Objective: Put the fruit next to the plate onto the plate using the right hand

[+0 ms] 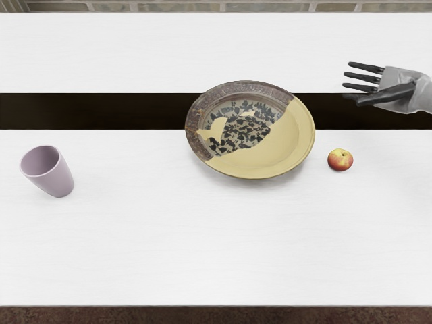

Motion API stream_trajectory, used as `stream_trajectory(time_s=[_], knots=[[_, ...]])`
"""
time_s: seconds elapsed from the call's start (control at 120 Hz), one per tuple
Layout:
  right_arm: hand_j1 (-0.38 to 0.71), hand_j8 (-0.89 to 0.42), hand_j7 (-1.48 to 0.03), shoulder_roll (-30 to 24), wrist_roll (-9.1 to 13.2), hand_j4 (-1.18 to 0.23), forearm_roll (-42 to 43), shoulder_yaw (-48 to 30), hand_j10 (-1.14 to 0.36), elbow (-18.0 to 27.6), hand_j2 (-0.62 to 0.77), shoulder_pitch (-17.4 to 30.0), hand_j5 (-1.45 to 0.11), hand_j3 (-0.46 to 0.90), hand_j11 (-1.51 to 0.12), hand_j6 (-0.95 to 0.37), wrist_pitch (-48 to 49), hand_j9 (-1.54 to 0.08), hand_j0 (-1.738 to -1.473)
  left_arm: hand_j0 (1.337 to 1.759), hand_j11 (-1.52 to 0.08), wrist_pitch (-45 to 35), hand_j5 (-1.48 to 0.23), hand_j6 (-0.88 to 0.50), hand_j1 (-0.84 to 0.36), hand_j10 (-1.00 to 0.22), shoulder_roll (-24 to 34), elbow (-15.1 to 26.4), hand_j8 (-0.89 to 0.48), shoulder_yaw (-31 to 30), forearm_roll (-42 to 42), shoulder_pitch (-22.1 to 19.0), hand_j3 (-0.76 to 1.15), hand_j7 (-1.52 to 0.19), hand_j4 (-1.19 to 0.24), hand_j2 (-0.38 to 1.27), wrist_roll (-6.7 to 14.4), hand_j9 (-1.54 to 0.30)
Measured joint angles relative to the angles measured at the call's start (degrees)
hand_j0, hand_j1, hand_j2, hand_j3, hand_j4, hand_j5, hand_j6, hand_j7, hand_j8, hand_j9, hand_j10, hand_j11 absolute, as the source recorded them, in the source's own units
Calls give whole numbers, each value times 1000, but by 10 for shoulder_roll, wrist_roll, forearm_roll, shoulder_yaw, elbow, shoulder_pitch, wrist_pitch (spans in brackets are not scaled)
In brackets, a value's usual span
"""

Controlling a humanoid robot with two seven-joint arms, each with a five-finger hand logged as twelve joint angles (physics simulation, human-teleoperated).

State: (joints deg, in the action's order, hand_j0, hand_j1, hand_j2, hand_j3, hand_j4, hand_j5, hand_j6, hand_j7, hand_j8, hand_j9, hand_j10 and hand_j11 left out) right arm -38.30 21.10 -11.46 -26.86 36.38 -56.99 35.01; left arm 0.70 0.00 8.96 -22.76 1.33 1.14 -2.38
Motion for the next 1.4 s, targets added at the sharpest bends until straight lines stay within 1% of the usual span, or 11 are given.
stream_trajectory(time_s=[0.258, 0.333, 0.4, 0.467, 0.558, 0.633, 0.708, 0.8, 1.075, 1.225, 1.4], knots=[[-309, -31, -43, -17, -4, -31, 4, -15, -31, 9, -6, -1, -43, 0, -43, -30, 0, -43, -1658, 1658, -304, 0, -304, -234, 69, -234, 0, 0, -234, 0, 0, 0, 0, -304, -234, 47, 0, -304], [-308, -32, -45, -44, -4, -33, 49, -24, -33, 16, -7, -3, -45, 0, -45, -31, 0, -45, -1658, 1658, -304, 0, -304, -234, 69, -234, 0, 0, -234, 0, 0, 0, 0, -304, -234, 47, 0, -304], [-305, -34, -48, -68, -4, -35, 122, -49, -35, 41, -7, -4, -48, 0, -48, -33, 0, -48, -1658, 1658, -304, 0, -304, -234, 69, -234, 0, 0, -234, 0, 0, 0, 0, -304, -234, 47, 0, -304], [-302, -36, -51, -98, -9, -37, 216, -72, -37, 117, -7, -3, -51, 0, -51, -36, 0, -51, -1658, 1658, -304, 0, -304, -234, 69, -234, 0, 0, -234, 0, 0, 0, 0, -304, -234, 47, 0, -304], [-300, -40, -53, -155, -39, -40, 337, -87, -40, 259, -7, 7, -53, 0, -53, -39, 0, -53, -1658, 1658, -304, 0, -304, -234, 69, -234, 0, 0, -234, 0, 0, 0, 0, -304, -234, 47, 0, -304], [-300, -42, -54, -185, -60, -42, 417, -91, -42, 352, -7, 23, -54, 0, -54, -42, -1, -54, -1658, 1658, -304, 0, -304, -234, 69, -234, 0, 0, -234, 0, 0, 0, 0, -304, -234, 47, 0, -304], [-299, -44, -55, -201, -69, -44, 474, -91, -43, 419, -7, 43, -55, 0, -55, -44, -34, -55, -1658, 1658, -304, 0, -304, -234, 69, -234, 0, 0, -234, 0, 0, 0, 0, -304, -234, 47, 0, -304], [-299, -46, -56, -206, -72, -46, 520, -76, -45, 474, -7, 60, -56, 0, -56, -46, -114, -56, -1658, 1658, -304, 0, -304, -234, 69, -234, 0, 0, -234, 0, 0, 0, 0, -304, -234, 47, 0, -304], [-298, -51, -59, -204, -71, -51, 596, 22, -50, 559, -6, 77, -59, 0, -59, -53, -371, -59, -1658, 1658, -304, 0, -304, -234, 69, -234, 0, 0, -234, 0, 0, 0, 0, -304, -234, 47, 0, -304], [-288, -60, -69, -199, -52, -59, 604, 45, -58, 574, -7, 95, -70, 0, -70, -62, -465, -70, -1658, 1658, -304, 0, -304, -234, 69, -234, 0, 0, -234, 0, 0, 0, 0, -304, -234, 47, 0, -304], [-253, -89, -107, -180, -43, -88, 607, 74, -88, 580, -12, 107, -108, 0, -108, -91, -520, -108, -1658, 1658, -304, 0, -304, -234, 69, -234, 0, 0, -234, 0, 0, 0, 0, -304, -234, 47, 0, -304]])
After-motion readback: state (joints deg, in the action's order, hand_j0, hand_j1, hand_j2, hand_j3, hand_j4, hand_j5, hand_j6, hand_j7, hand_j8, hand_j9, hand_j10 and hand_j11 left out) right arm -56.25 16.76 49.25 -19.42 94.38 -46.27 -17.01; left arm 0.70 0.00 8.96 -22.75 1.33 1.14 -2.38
